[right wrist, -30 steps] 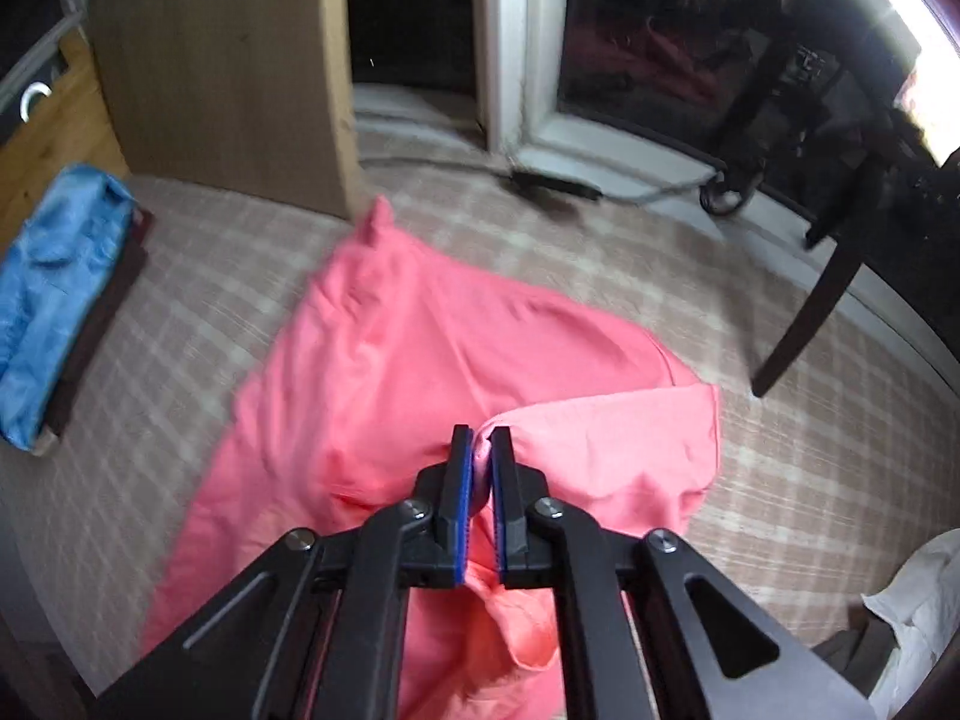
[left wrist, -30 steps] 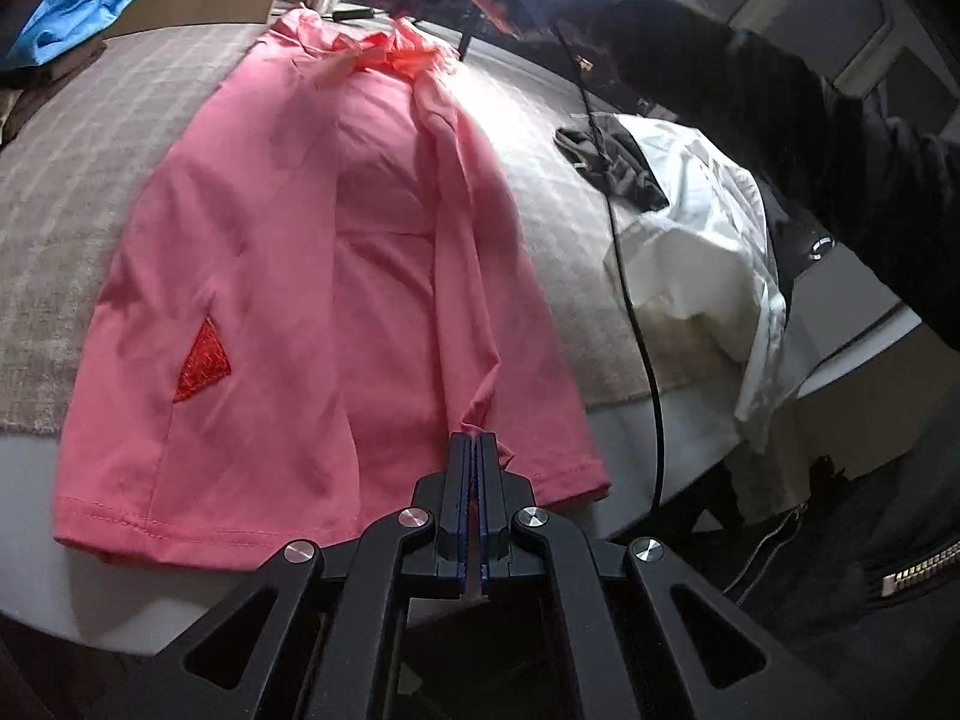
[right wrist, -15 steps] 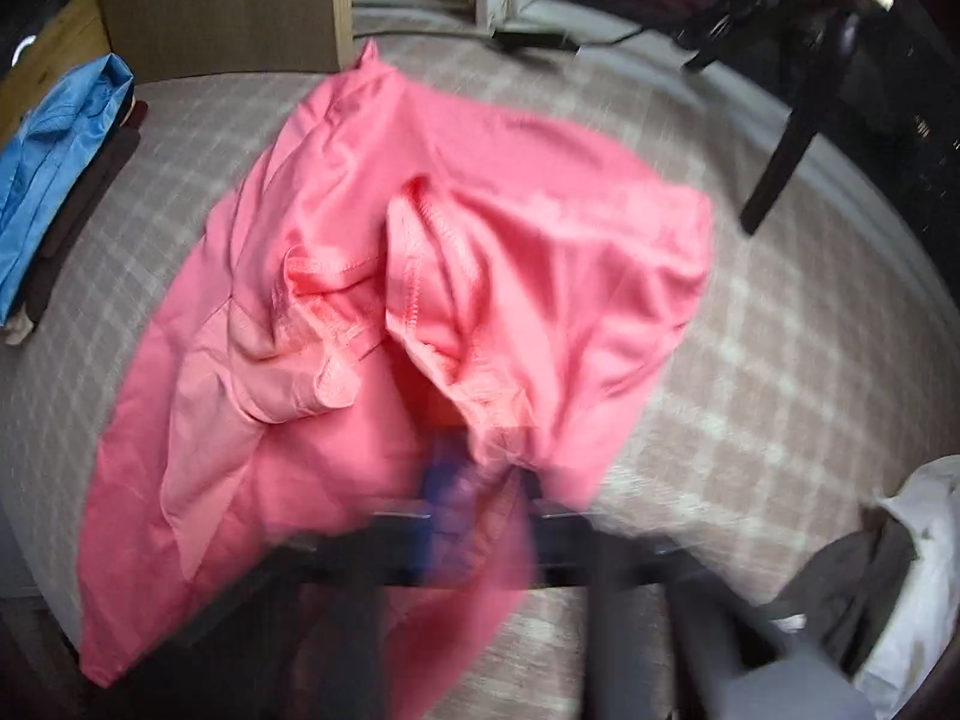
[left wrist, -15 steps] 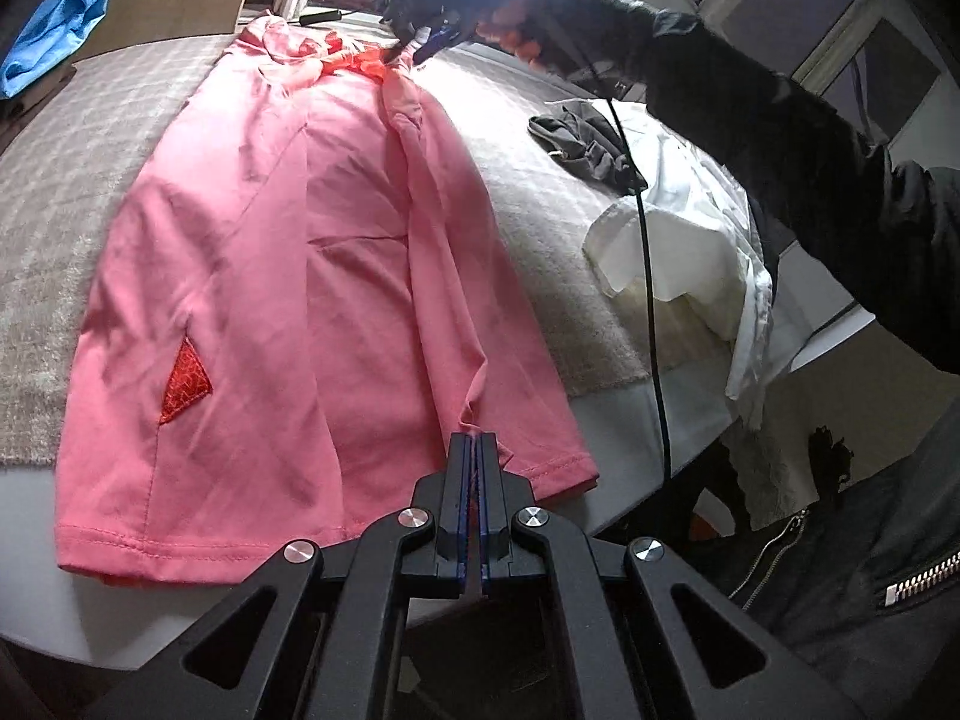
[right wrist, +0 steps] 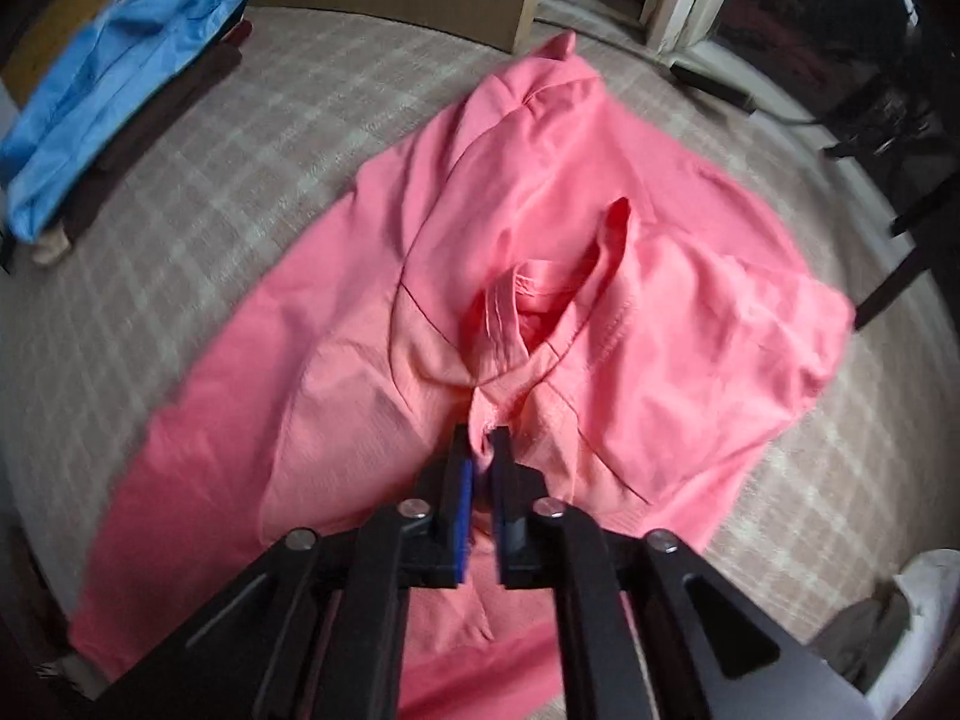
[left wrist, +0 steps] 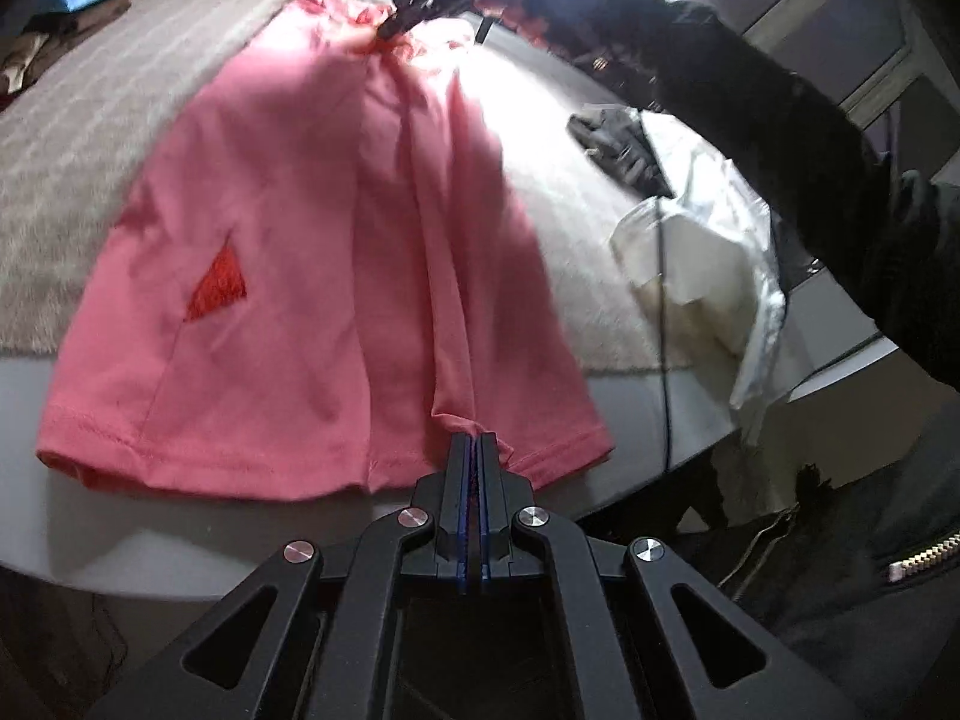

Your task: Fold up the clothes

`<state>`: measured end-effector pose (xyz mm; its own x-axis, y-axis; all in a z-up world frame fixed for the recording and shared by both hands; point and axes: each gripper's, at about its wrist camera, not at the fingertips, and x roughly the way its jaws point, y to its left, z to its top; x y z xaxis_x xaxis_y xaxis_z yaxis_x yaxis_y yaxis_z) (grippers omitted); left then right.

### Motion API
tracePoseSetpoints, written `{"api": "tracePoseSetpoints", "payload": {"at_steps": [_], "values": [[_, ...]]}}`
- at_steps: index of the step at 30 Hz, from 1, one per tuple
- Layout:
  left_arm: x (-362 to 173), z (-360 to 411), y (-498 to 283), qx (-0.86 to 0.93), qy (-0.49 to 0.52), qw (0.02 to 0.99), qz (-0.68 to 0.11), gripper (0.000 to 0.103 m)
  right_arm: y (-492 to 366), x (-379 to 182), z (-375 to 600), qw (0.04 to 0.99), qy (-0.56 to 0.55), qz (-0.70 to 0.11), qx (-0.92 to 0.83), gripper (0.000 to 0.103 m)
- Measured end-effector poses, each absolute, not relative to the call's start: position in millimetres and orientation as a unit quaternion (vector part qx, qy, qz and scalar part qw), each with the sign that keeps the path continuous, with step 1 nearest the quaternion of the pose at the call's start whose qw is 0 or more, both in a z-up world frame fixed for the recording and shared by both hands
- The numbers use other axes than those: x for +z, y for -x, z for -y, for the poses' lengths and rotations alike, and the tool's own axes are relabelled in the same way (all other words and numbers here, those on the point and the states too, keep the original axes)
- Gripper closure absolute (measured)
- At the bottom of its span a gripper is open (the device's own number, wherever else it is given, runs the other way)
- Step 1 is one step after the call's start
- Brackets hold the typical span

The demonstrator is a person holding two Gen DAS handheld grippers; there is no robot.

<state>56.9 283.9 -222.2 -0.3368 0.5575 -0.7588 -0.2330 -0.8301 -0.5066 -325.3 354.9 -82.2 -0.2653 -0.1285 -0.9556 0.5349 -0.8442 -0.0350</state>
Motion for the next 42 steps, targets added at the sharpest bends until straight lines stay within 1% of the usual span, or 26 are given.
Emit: {"api": "tracePoseSetpoints", "payload": {"at_steps": [1, 3, 5, 7, 9, 13, 17, 19, 21, 26, 29, 32, 34, 35, 36, 37, 39, 42], "values": [[-220, -283, -57, 0.804, 0.519, 0.247, 0.154, 0.101, 317, -71, -364, 0.221, -0.556, -0.163, -0.784, 0.074], [-215, -280, -57, 0.806, 0.518, 0.246, 0.149, 0.101, 295, -50, -395, 0.226, -0.535, -0.115, -0.806, 0.061], [-212, -277, -58, 0.801, 0.530, 0.240, 0.141, 0.102, 258, -39, -438, 0.225, -0.528, -0.058, -0.817, 0.061], [-206, -270, -60, 0.798, 0.538, 0.236, 0.133, 0.102, 211, -45, -473, 0.230, -0.540, -0.023, -0.809, 0.061], [-196, -263, -63, 0.797, 0.544, 0.232, 0.121, 0.101, 162, -62, -489, 0.235, -0.559, -0.014, -0.795, 0.061], [-166, -249, -47, 0.803, 0.550, 0.220, 0.062, 0.100, 77, -84, -493, 0.252, -0.577, 0.006, -0.777, 0.061], [-135, -255, 14, 0.819, 0.522, 0.237, 0.001, 0.087, 30, -93, -488, 0.264, -0.580, 0.040, -0.770, 0.061], [-130, -270, 54, 0.816, 0.514, 0.265, -0.025, 0.085, 14, -100, -485, 0.262, -0.585, 0.063, -0.765, 0.061], [-135, -288, 96, 0.802, 0.515, 0.299, -0.037, 0.083, 1, -106, -483, 0.251, -0.592, 0.085, -0.761, 0.061], [-172, -320, 190, 0.770, 0.555, 0.312, -0.035, 0.084, -22, -114, -470, 0.216, -0.596, 0.125, -0.763, 0.062], [-191, -329, 220, 0.747, 0.579, 0.325, -0.026, 0.084, -28, -114, -464, 0.183, -0.590, 0.137, -0.774, 0.062], [-204, -338, 228, 0.734, 0.587, 0.338, -0.039, 0.084, -33, -115, -463, 0.156, -0.584, 0.159, -0.781, 0.062], [-208, -341, 231, 0.729, 0.587, 0.351, -0.033, 0.086, -36, -115, -461, 0.142, -0.579, 0.160, -0.787, 0.065], [-209, -341, 231, 0.729, 0.584, 0.356, -0.030, 0.098, -38, -116, -460, 0.135, -0.578, 0.160, -0.789, 0.068], [-209, -341, 230, 0.731, 0.579, 0.360, -0.031, 0.101, -40, -116, -461, 0.128, -0.579, 0.160, -0.789, 0.078], [-207, -341, 228, 0.733, 0.575, 0.363, -0.033, 0.102, -42, -118, -460, 0.123, -0.579, 0.160, -0.790, 0.088], [-204, -339, 227, 0.740, 0.564, 0.365, -0.042, 0.102, -42, -120, -451, 0.118, -0.579, 0.156, -0.792, 0.099], [-198, -331, 232, 0.756, 0.554, 0.346, -0.050, 0.102, -45, -121, -451, 0.102, -0.579, 0.156, -0.794, 0.099]]}}
